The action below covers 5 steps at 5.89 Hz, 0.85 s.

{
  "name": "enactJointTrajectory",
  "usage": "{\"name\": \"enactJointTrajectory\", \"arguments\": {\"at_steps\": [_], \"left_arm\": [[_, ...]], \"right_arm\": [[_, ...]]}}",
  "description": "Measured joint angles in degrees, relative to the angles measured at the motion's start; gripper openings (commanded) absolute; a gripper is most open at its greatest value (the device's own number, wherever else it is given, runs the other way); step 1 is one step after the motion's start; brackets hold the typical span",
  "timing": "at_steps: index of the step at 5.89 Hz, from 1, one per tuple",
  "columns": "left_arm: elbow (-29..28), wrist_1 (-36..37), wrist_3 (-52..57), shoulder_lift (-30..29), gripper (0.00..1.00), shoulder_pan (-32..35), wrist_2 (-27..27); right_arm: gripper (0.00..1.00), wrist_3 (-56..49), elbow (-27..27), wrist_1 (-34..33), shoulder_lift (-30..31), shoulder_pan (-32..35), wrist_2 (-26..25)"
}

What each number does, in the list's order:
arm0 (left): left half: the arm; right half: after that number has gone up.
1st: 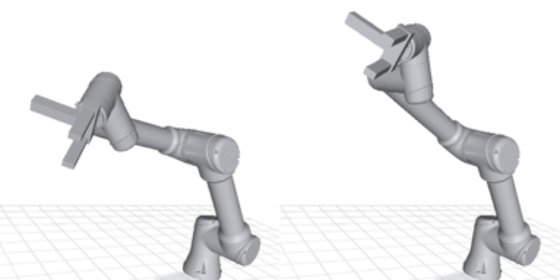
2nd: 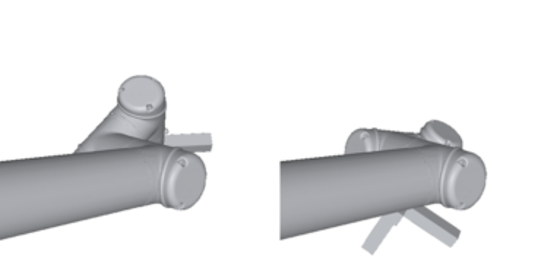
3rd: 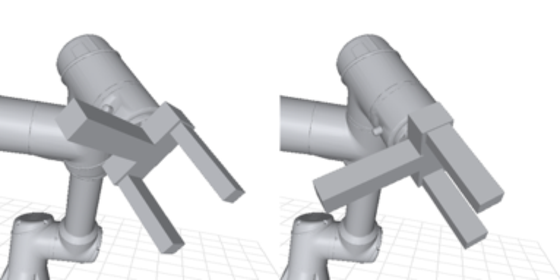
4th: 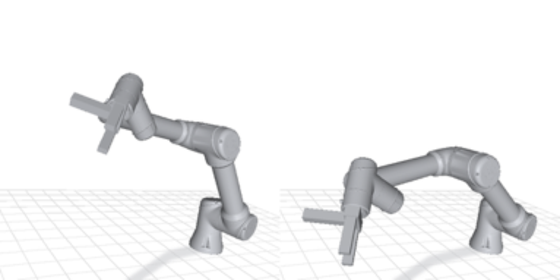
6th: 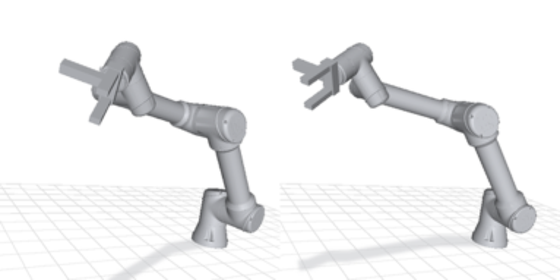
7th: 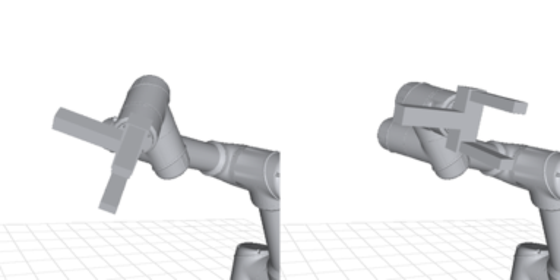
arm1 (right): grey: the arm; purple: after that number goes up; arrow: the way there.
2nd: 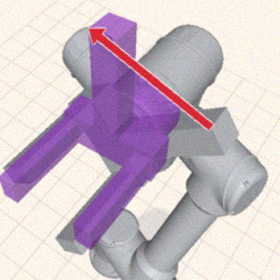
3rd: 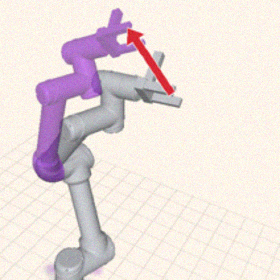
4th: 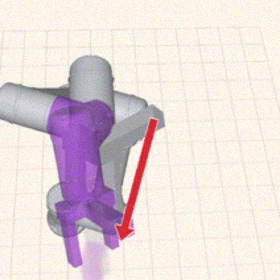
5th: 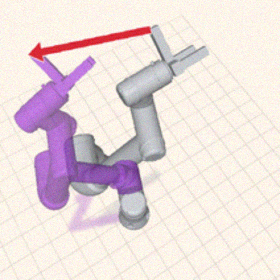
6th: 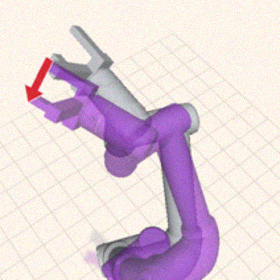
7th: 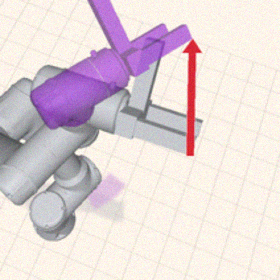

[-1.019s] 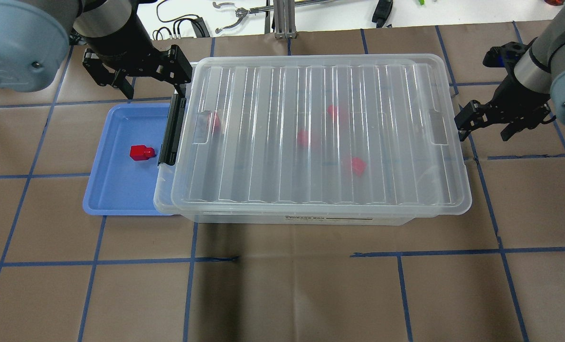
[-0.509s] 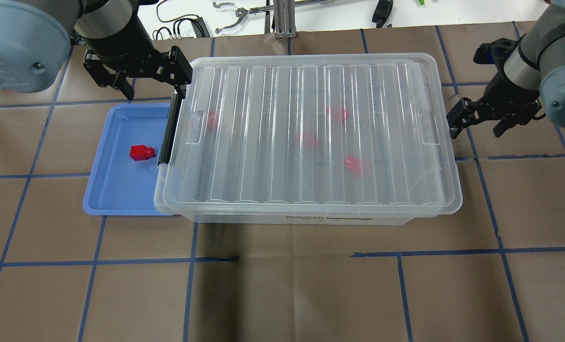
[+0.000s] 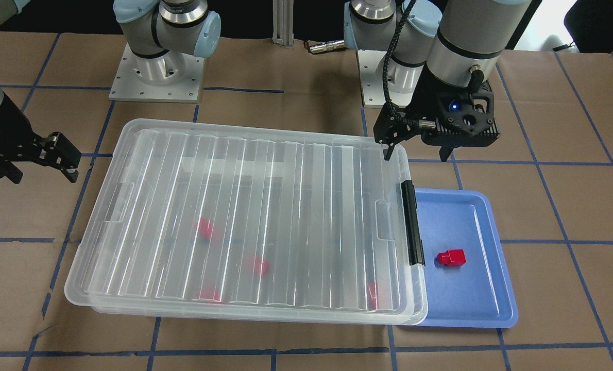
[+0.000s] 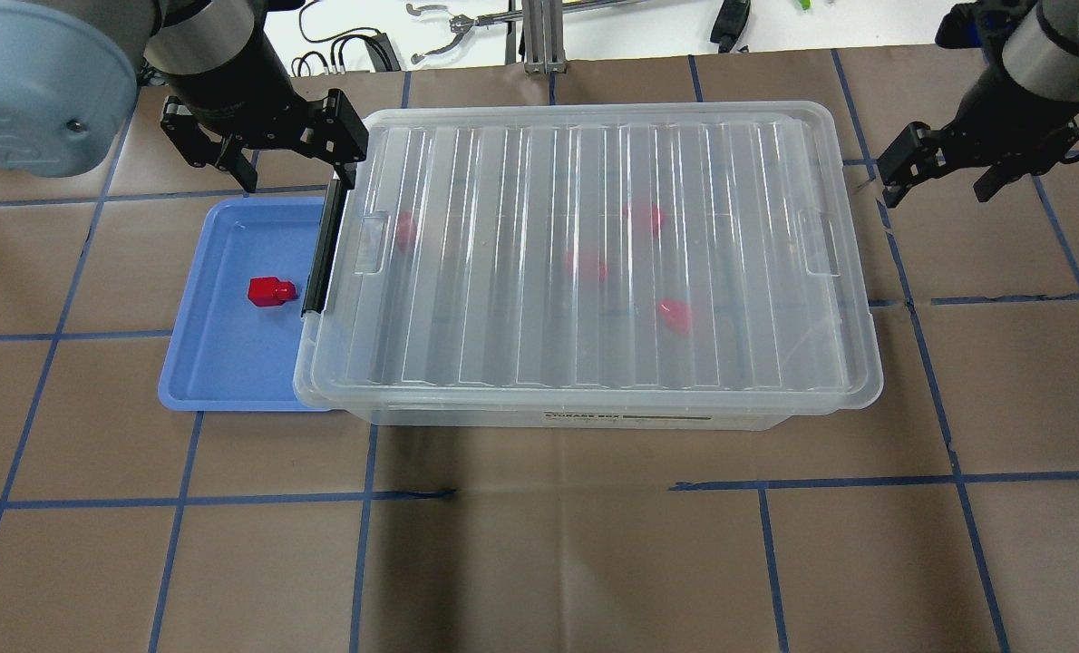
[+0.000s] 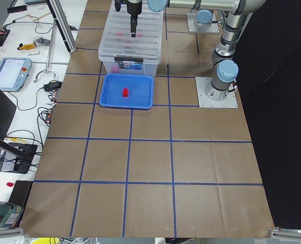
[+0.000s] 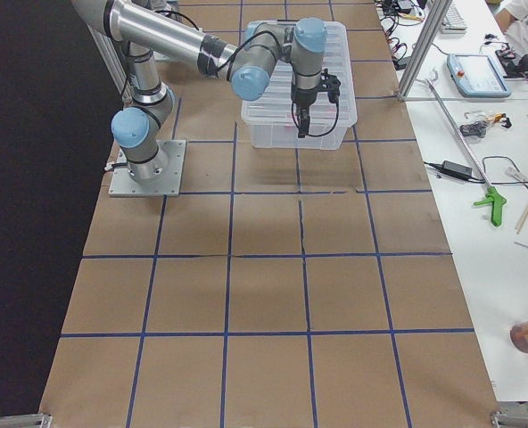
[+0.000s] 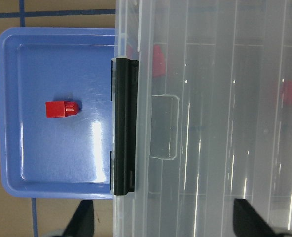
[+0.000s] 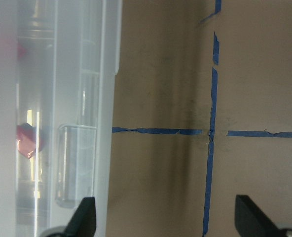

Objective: Place red block in blue tray from box

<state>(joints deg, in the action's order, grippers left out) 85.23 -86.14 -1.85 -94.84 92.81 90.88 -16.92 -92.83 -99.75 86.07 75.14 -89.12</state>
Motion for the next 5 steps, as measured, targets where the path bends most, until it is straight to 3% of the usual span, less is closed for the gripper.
{"name": "enactJointTrajectory", "arguments": {"at_steps": [2, 5], "left_arm": [[-0.13, 0.0, 0.0, -0.07, 0.98, 0.0, -0.03], [0.03, 0.01, 0.0, 0.07, 0.98, 0.0, -0.06]], "right_arm": [[1.0, 7.5, 8.59, 9.23, 0.17, 6.59, -0.16], [1.0, 18.5, 11.2, 12.28, 0.49, 14.78, -0.14]]}}
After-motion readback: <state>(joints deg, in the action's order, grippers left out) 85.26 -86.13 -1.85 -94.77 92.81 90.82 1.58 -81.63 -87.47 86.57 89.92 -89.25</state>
